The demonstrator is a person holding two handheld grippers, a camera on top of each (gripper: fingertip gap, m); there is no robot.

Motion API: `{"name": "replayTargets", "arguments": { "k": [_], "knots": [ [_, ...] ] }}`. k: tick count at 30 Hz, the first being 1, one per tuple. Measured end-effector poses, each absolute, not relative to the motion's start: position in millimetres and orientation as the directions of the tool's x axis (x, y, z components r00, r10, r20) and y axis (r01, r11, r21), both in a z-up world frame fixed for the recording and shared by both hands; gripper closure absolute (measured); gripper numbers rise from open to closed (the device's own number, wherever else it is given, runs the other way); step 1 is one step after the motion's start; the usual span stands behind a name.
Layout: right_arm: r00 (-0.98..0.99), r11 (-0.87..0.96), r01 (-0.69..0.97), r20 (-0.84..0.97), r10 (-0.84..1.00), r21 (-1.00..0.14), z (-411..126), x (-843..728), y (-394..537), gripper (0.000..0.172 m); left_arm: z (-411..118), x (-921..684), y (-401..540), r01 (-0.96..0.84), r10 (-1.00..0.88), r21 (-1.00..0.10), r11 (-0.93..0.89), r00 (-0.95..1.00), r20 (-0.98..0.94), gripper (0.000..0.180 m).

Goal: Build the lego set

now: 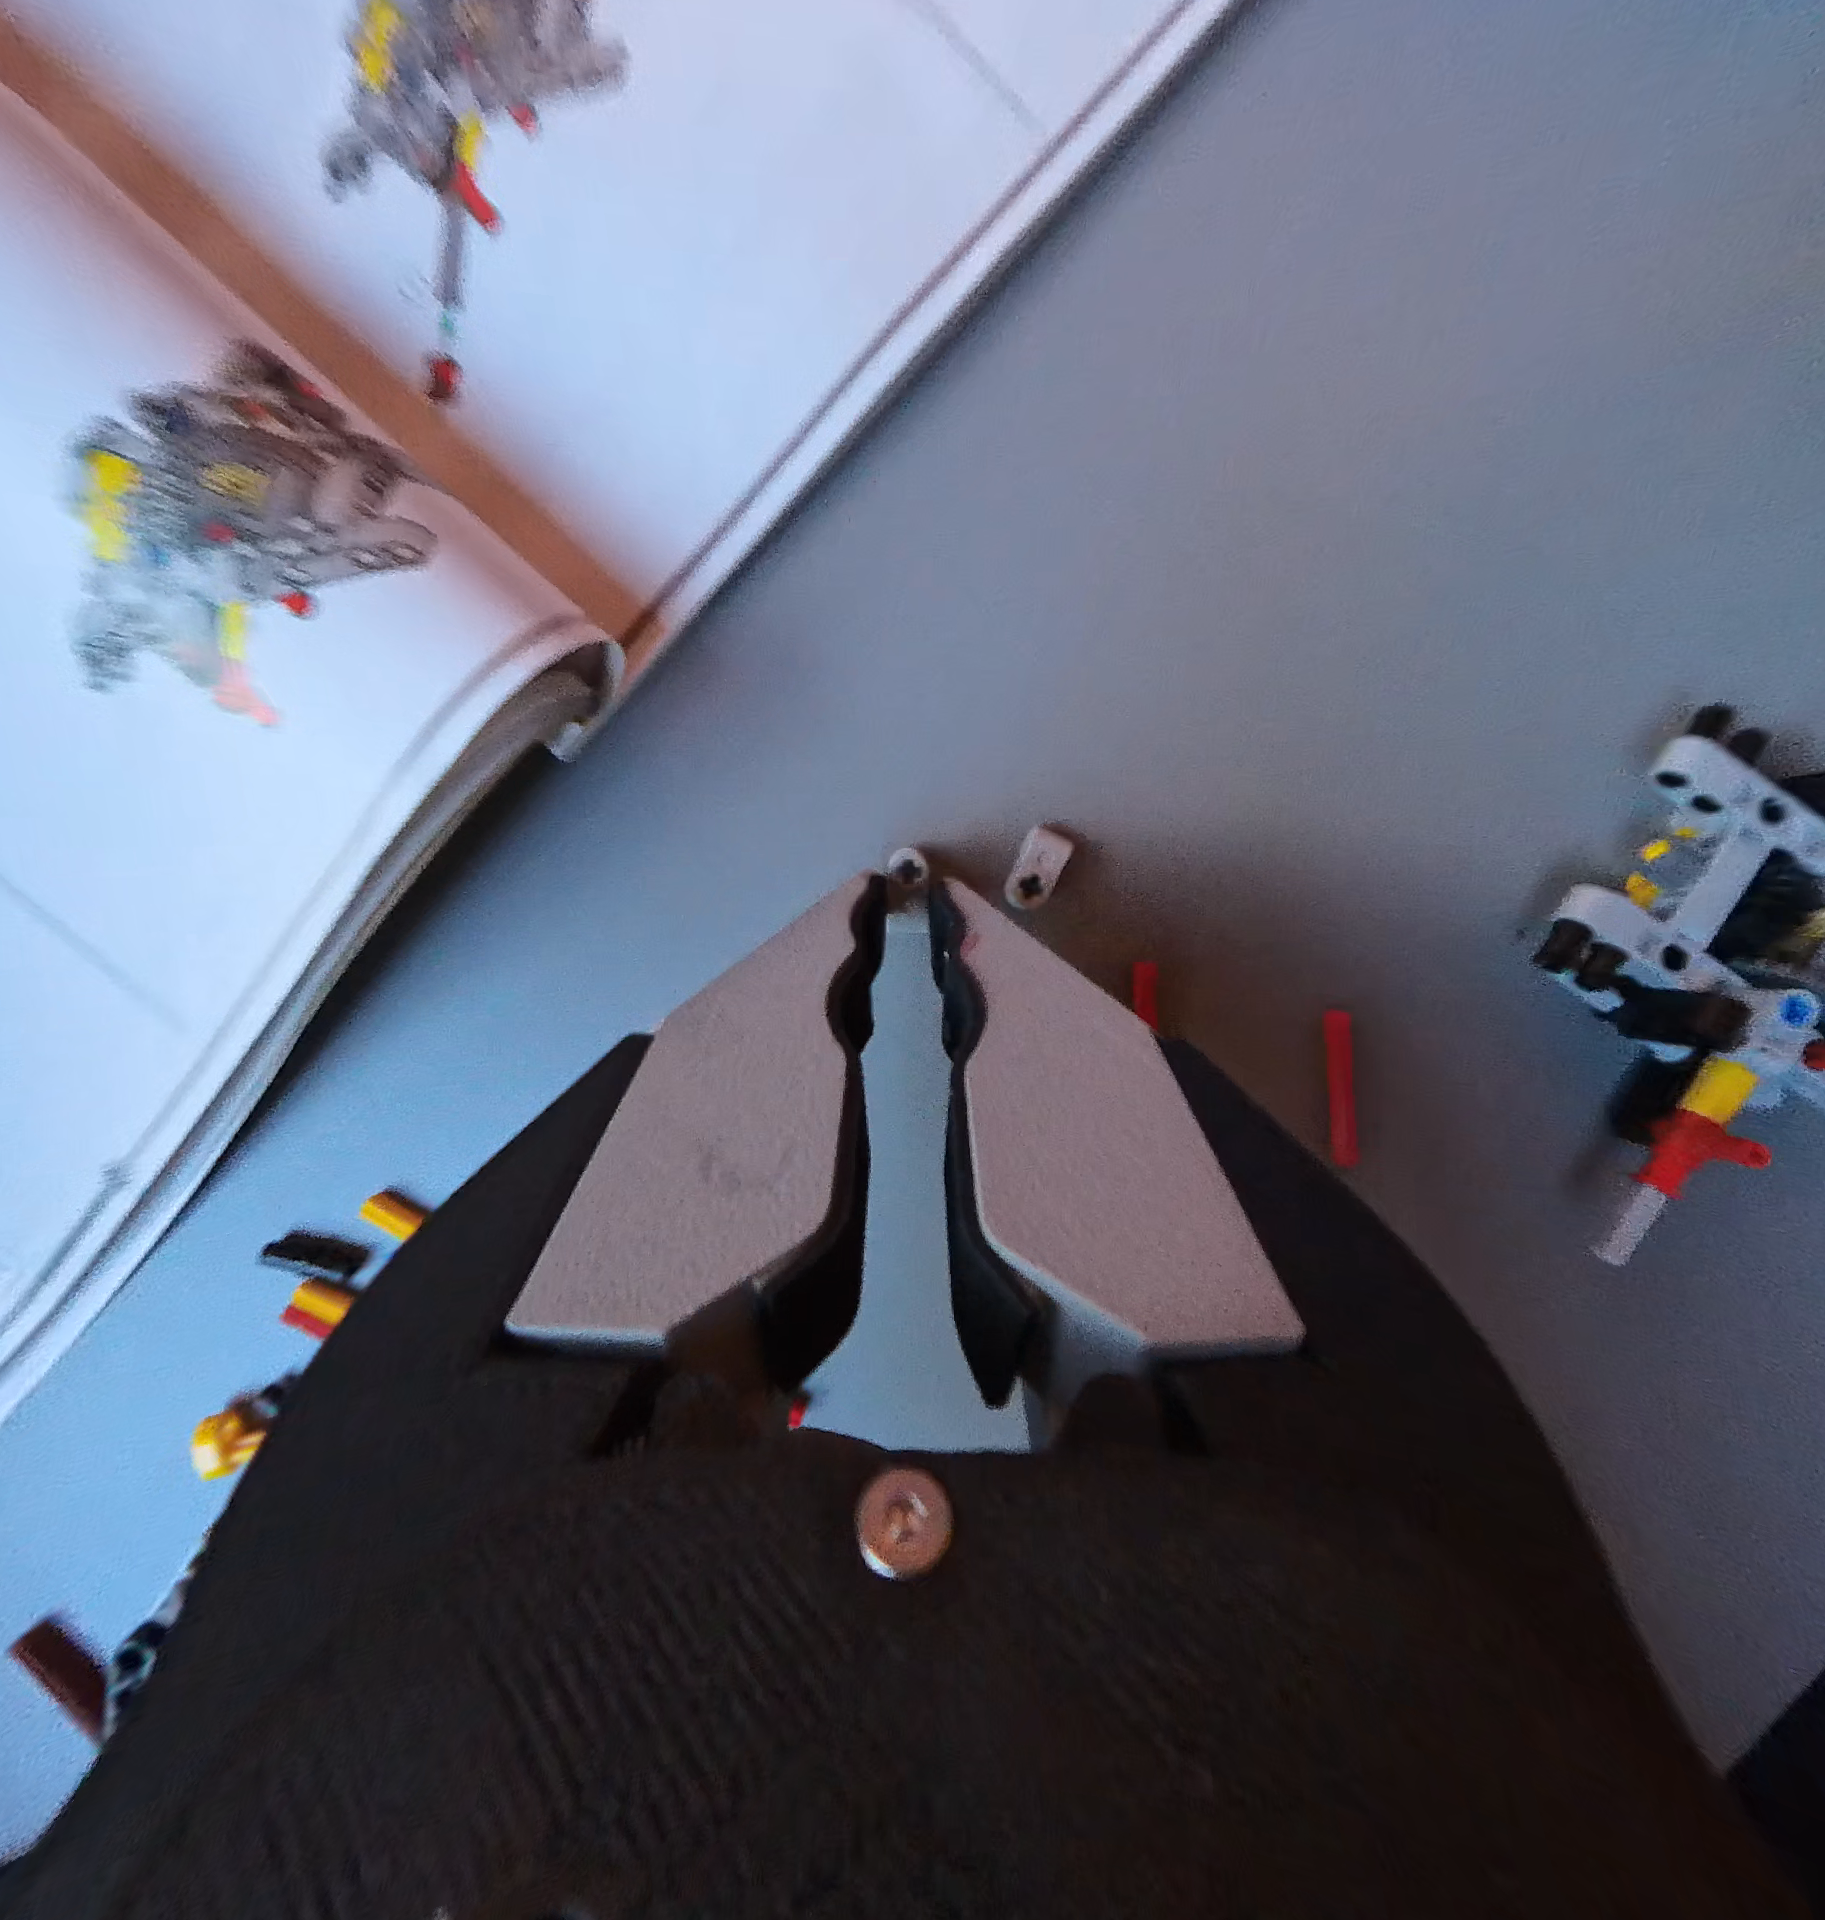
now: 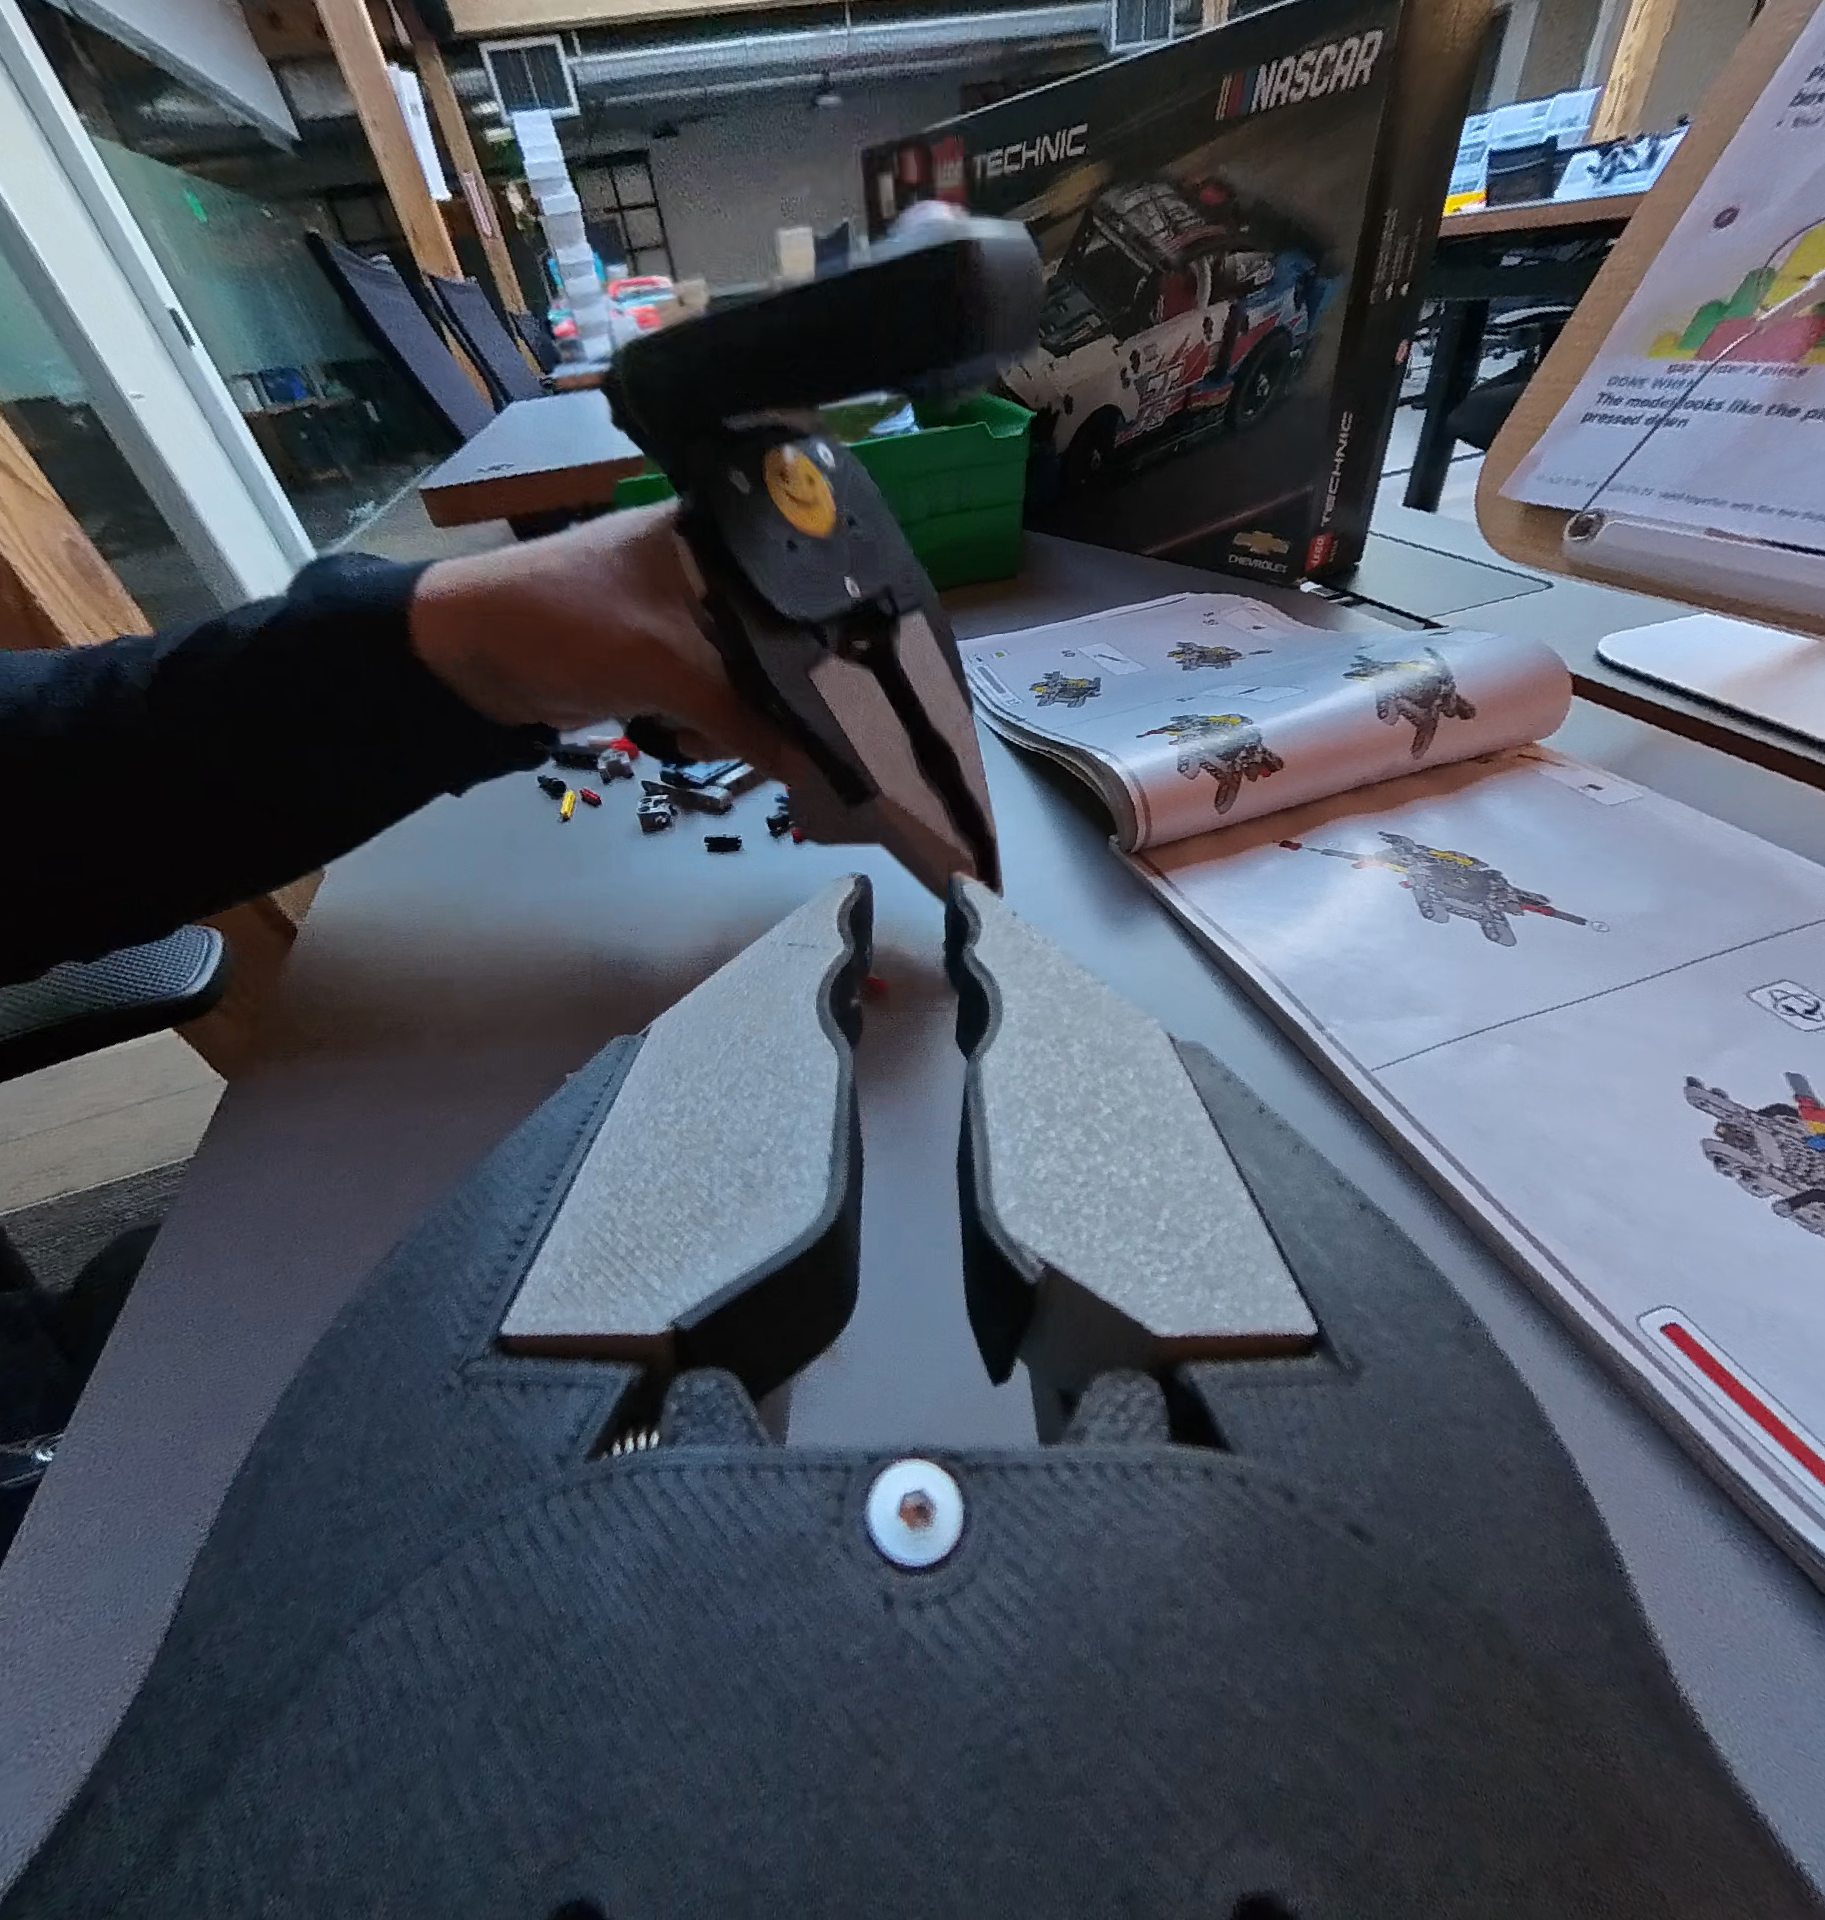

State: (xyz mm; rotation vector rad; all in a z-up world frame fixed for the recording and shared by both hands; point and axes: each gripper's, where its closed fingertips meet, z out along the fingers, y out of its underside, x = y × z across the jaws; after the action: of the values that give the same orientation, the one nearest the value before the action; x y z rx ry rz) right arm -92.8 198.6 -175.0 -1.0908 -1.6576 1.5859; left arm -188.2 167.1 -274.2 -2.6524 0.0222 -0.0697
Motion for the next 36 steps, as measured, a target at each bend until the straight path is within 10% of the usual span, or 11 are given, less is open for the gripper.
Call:
{"name": "replayTargets", "arguments": {
  "k": [19,25,36],
  "knots": [
    [-0.489,-0.015,0.163,-0.093,0.867,-0.987,-178.7,-93.1,198.5,0.168,-185.2,-242.3,65.4,0.187,0.215,-0.704,-0.686,0.975,0.049,0.161],
    [-0.48,-0.03,0.16,-0.105,0.871,-0.987,-178.6,-94.7,199.8,0.172,-185.7,-318.3,-76.6,0.42,0.569,-0.716,-0.558,0.822,0.038,0.166],
    [-0.44,-0.034,0.131,-0.088,0.894,-0.991,-172.9,-93.1,207.4,0.172,-213.3,-322.9,-97.5,0.538,0.567,-0.659,-0.526,0.799,0.199,0.162]
  ]
}}
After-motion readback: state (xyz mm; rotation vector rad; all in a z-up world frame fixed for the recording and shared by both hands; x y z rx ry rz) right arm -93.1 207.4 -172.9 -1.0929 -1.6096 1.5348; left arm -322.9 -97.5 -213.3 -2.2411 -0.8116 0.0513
